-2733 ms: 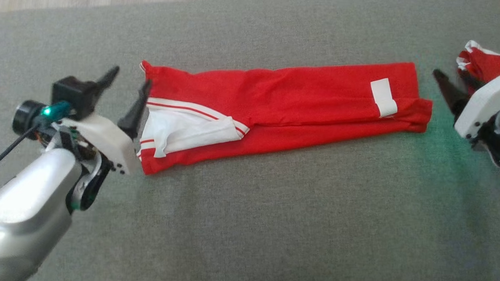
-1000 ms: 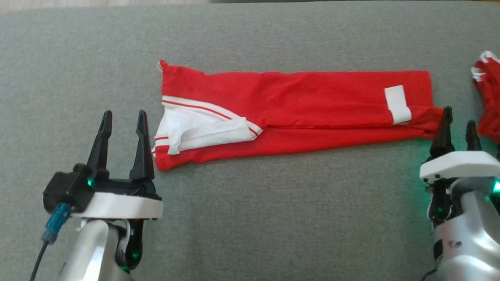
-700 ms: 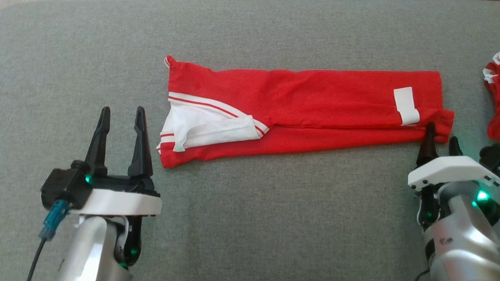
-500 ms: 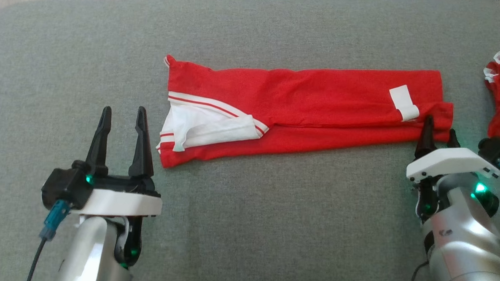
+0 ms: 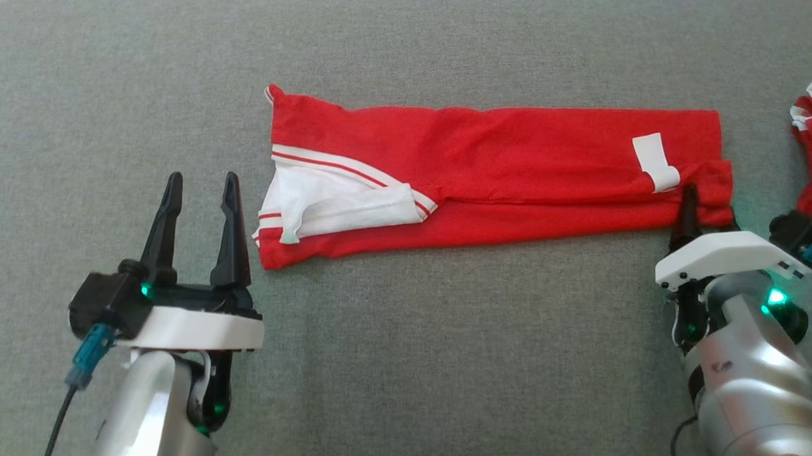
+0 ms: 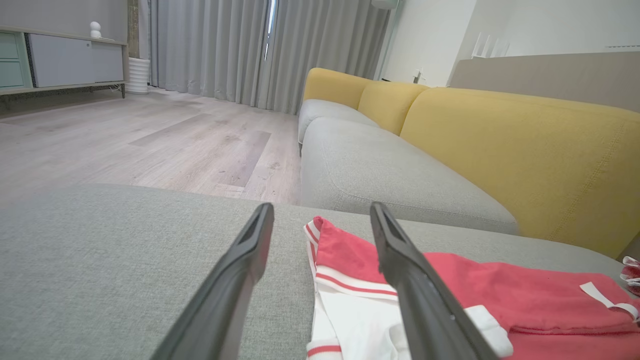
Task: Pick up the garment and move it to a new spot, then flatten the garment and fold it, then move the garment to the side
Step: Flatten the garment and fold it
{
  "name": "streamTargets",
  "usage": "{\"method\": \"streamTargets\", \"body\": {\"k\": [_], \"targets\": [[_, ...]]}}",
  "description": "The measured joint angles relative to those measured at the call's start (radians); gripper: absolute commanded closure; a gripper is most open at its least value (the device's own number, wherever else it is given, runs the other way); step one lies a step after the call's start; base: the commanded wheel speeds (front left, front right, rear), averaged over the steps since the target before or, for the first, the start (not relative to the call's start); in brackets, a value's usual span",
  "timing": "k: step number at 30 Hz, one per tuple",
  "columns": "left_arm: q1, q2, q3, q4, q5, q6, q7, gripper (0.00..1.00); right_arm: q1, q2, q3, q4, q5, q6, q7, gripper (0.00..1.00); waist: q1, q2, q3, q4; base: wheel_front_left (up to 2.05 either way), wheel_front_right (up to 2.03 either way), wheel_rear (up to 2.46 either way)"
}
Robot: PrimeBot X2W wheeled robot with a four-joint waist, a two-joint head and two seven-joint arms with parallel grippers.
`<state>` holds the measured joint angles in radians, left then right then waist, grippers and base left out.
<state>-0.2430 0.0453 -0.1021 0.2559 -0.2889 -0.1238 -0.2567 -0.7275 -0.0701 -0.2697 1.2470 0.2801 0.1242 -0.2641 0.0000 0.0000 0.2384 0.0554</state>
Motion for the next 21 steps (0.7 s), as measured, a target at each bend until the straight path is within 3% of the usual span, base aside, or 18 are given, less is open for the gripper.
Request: {"method": "streamTargets", "body": {"k": [1,6,21], "targets": [[0.000,0.000,0.000,0.000,0.000,0.000,0.000,0.00,-0.002,-0.001,0.001,0.004,0.000,0.000,0.000,1.00,0.0000,0.0000,0.000,0.000,0.00,0.00,0.00],[0.000,0.000,0.004,0.002,0.000,0.000,0.000,0.00,0.001,0.000,-0.013,-0.003,-0.027,0.000,0.002,1.00,0.0000,0.0000,-0.005,-0.004,0.00,0.00,0.00],[0.003,-0.001,0.010,0.003,-0.005,-0.001,0.000,0.00,0.083,-0.013,-0.188,-0.162,-0.142,0.000,0.006,1.00,0.0000,0.0000,-0.063,-0.033,0.00,0.00,0.00]]}}
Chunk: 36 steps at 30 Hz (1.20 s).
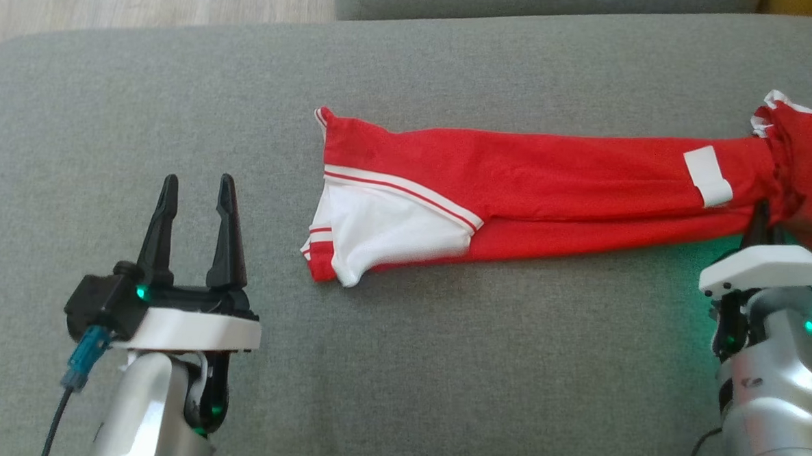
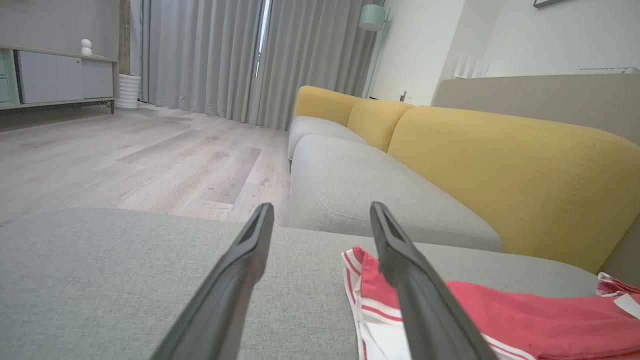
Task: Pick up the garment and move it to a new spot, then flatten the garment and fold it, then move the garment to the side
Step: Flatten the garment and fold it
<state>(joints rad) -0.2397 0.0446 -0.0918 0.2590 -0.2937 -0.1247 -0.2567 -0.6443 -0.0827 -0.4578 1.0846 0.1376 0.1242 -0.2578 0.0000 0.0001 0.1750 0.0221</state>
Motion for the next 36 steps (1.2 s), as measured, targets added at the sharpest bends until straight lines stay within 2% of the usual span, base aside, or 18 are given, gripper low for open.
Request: {"method": "streamTargets", "body": {"k": [4,8,12,17,21,29,36], "targets": [[0.001,0.000,-0.001,0.000,-0.007,0.000,0.000,0.00,0.000,0.013,0.013,-0.031,-0.002,0.000,0.000,1.00,0.0000,0.0000,-0.015,-0.005,0.00,0.00,0.00],[0.002,-0.001,-0.002,0.003,-0.010,0.000,0.000,0.00,-0.002,0.017,0.089,-0.055,0.023,0.000,0.000,1.00,0.0000,0.0000,-0.030,-0.003,0.00,0.00,0.00],[0.004,-0.002,-0.004,0.010,-0.015,0.000,0.000,0.00,-0.027,0.017,0.305,-0.062,0.185,0.000,0.000,1.00,0.0001,0.0000,-0.047,0.010,0.00,0.00,0.00],[0.035,-0.002,-0.005,0.020,-0.017,0.000,0.000,0.00,-0.036,0.017,0.592,-0.162,0.395,0.000,0.012,1.00,0.0000,0.0000,-0.075,0.032,0.00,0.00,0.00],[0.044,-0.001,-0.009,0.023,-0.027,0.001,0.000,0.00,-0.029,0.018,0.770,-0.239,0.509,0.000,0.031,1.00,0.0000,0.0000,-0.088,0.055,0.00,0.00,0.00],[0.044,-0.001,-0.054,0.021,-0.042,0.003,0.000,0.00,-0.023,0.017,0.999,-0.259,0.624,0.000,0.042,1.00,0.0000,0.0000,-0.086,0.135,0.00,0.00,0.00],[0.043,-0.001,-0.091,0.022,-0.059,0.012,0.000,0.00,-0.028,0.017,1.115,-0.204,0.688,0.000,0.035,1.00,0.0001,0.0000,-0.068,0.221,0.00,0.00,0.00]]}}
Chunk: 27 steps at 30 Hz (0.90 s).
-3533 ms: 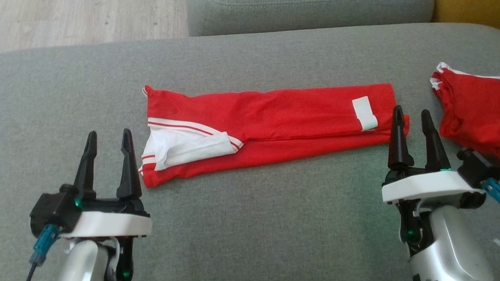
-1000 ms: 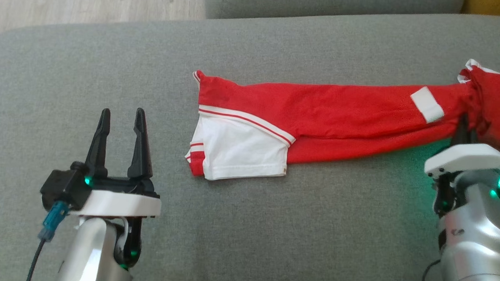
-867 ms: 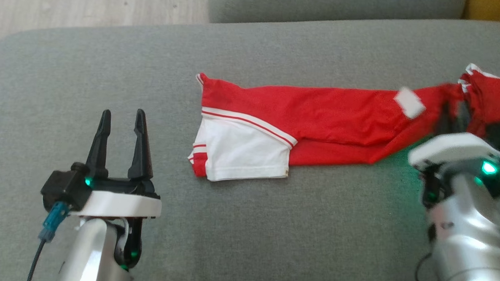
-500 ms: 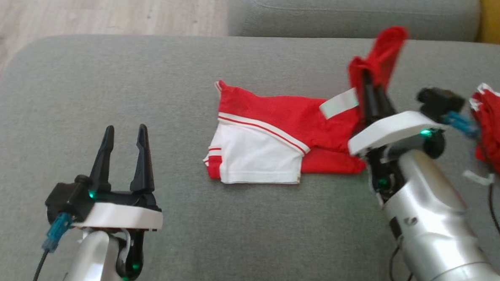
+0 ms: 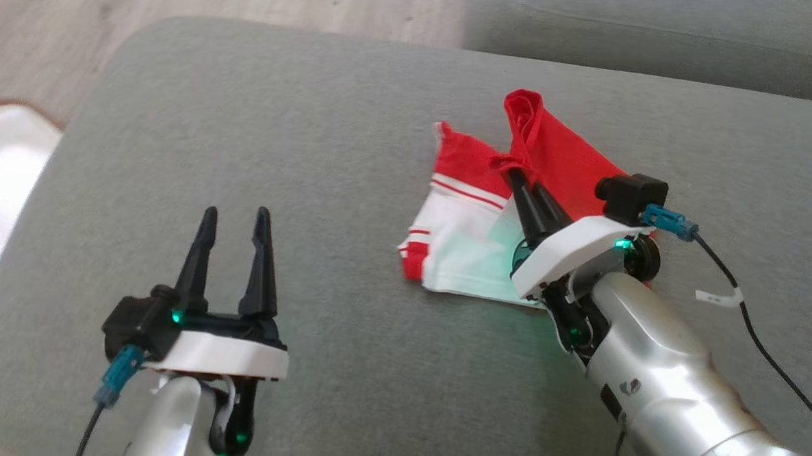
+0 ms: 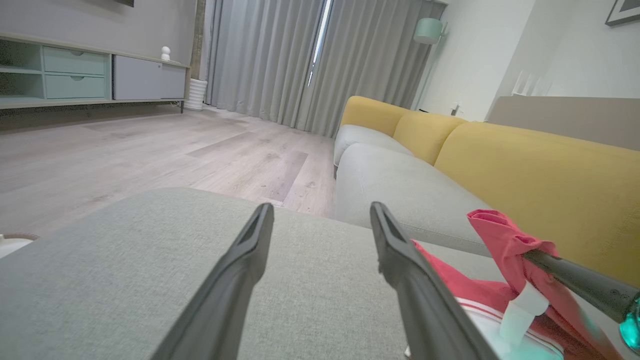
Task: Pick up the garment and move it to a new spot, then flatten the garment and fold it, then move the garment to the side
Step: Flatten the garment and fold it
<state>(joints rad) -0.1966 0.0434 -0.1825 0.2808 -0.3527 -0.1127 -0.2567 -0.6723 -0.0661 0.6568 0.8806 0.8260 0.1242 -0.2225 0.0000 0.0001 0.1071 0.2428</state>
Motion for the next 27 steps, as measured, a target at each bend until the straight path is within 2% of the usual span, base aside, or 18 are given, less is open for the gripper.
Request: {"method": "streamTargets", "body": {"k": [10,11,12,15,18,20,24,27], "targets": [[-0.002,0.000,-0.029,0.002,-0.018,0.008,0.000,0.00,-0.050,0.000,0.120,0.127,0.059,0.000,-0.016,1.00,0.0000,0.0000,0.031,0.119,0.00,0.00,0.00],[-0.002,0.000,-0.028,0.002,-0.018,0.008,0.000,0.00,-0.050,-0.001,0.143,0.132,0.067,0.000,-0.013,0.45,0.0000,0.0000,0.034,0.126,0.00,0.00,0.00],[-0.002,0.000,-0.028,0.002,-0.018,0.008,0.000,0.00,-0.049,-0.002,0.163,0.136,0.073,0.000,-0.005,0.00,0.0000,0.0000,0.037,0.132,0.00,0.00,0.00],[-0.002,0.000,-0.024,0.002,-0.018,0.009,0.000,0.00,-0.043,-0.003,0.229,0.098,0.106,0.000,0.017,0.00,0.0000,0.0000,0.040,0.135,0.00,0.00,0.00],[-0.002,0.000,-0.014,0.002,-0.018,0.012,0.000,0.00,-0.018,-0.003,0.323,-0.004,0.168,0.000,0.058,0.00,0.0000,0.0000,0.038,0.119,0.00,0.00,0.00],[-0.002,0.000,-0.010,0.002,-0.017,0.012,0.000,0.00,-0.012,0.007,0.357,-0.019,0.181,0.000,0.057,0.00,0.0000,0.0000,0.034,0.102,0.00,0.00,0.00],[-0.002,0.000,0.000,-0.003,-0.017,0.012,0.000,0.00,-0.034,0.006,0.344,0.020,0.193,0.000,0.005,0.00,0.0000,0.0000,0.023,0.052,0.00,0.00,0.00],[-0.002,0.000,0.020,-0.019,-0.017,0.011,0.000,0.00,-0.082,0.004,0.309,0.078,0.139,0.000,-0.019,0.00,0.0000,0.0000,0.015,0.003,0.00,0.00,0.00]]}}
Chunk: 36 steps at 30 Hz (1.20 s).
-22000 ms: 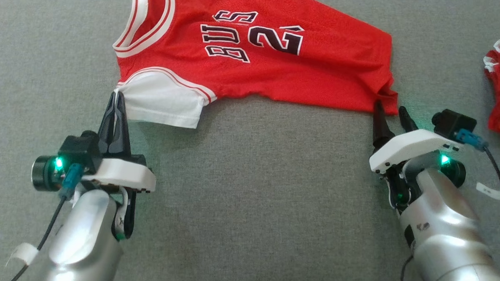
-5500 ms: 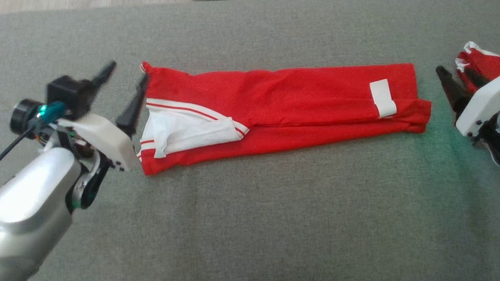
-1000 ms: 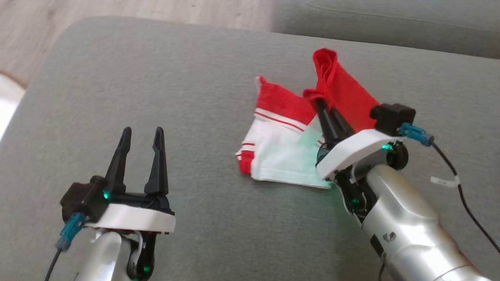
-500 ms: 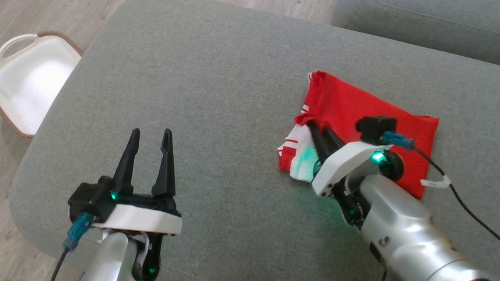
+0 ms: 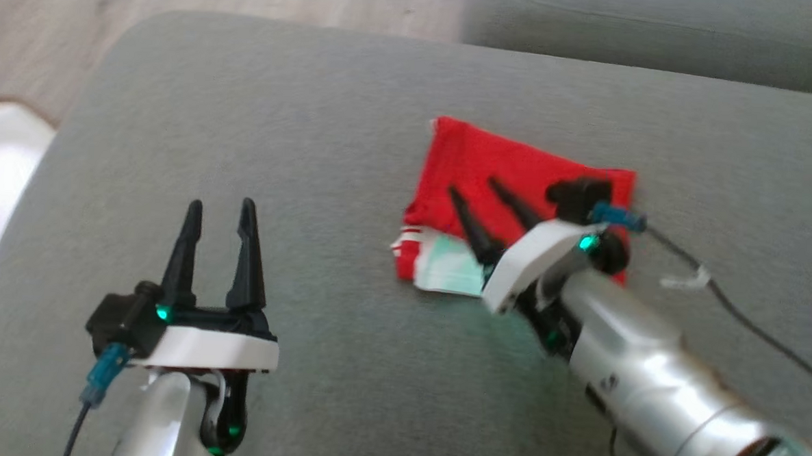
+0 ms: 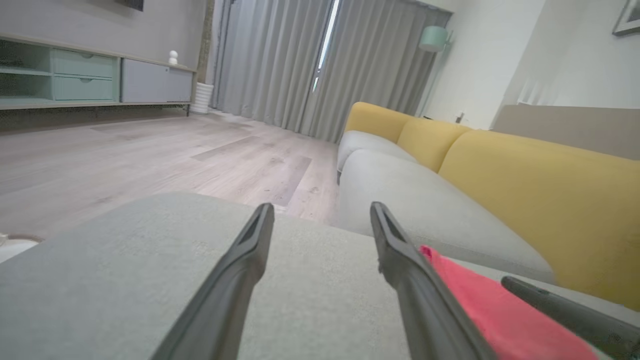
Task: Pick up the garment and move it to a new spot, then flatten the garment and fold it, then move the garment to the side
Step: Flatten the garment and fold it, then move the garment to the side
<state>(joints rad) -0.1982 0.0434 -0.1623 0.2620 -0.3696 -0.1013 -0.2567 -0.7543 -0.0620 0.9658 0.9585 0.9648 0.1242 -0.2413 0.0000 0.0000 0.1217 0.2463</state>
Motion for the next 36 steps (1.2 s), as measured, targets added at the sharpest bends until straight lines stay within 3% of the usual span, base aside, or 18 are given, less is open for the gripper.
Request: {"method": "streamTargets", "body": {"k": [4,8,12,17,23,36], "targets": [[0.000,0.000,0.010,-0.028,0.002,0.000,0.000,0.00,-0.055,-0.012,-0.187,0.009,-0.174,0.000,-0.007,0.00,0.0000,0.0000,-0.007,-0.075,0.00,0.00,0.00],[0.000,0.000,0.031,-0.047,0.018,0.000,0.000,0.00,-0.024,-0.077,-0.437,-0.114,-0.416,0.000,-0.009,0.00,0.0000,0.0000,-0.009,-0.150,0.00,0.00,0.00],[-0.001,-0.001,0.038,-0.058,0.046,0.000,0.000,0.00,0.136,-0.092,-0.682,-0.281,-0.640,0.000,-0.010,0.00,0.0000,0.0000,-0.008,-0.218,0.00,0.00,0.00],[-0.001,0.000,0.052,-0.065,0.090,-0.001,0.000,0.00,0.364,-0.024,-0.870,-0.498,-0.834,0.000,-0.010,0.00,0.0000,0.0000,-0.007,-0.280,0.00,0.00,0.00],[0.012,0.000,0.059,-0.065,0.123,-0.004,0.000,0.00,0.488,0.001,-0.915,-0.632,-0.889,0.000,-0.010,0.00,0.0000,0.0000,-0.014,-0.319,0.00,0.00,0.00],[0.044,0.000,0.049,-0.075,0.111,0.005,0.000,0.00,0.530,0.007,-0.921,-0.652,-0.853,0.000,-0.010,0.00,0.0000,0.0000,0.010,-0.301,0.00,0.00,0.00]]}}
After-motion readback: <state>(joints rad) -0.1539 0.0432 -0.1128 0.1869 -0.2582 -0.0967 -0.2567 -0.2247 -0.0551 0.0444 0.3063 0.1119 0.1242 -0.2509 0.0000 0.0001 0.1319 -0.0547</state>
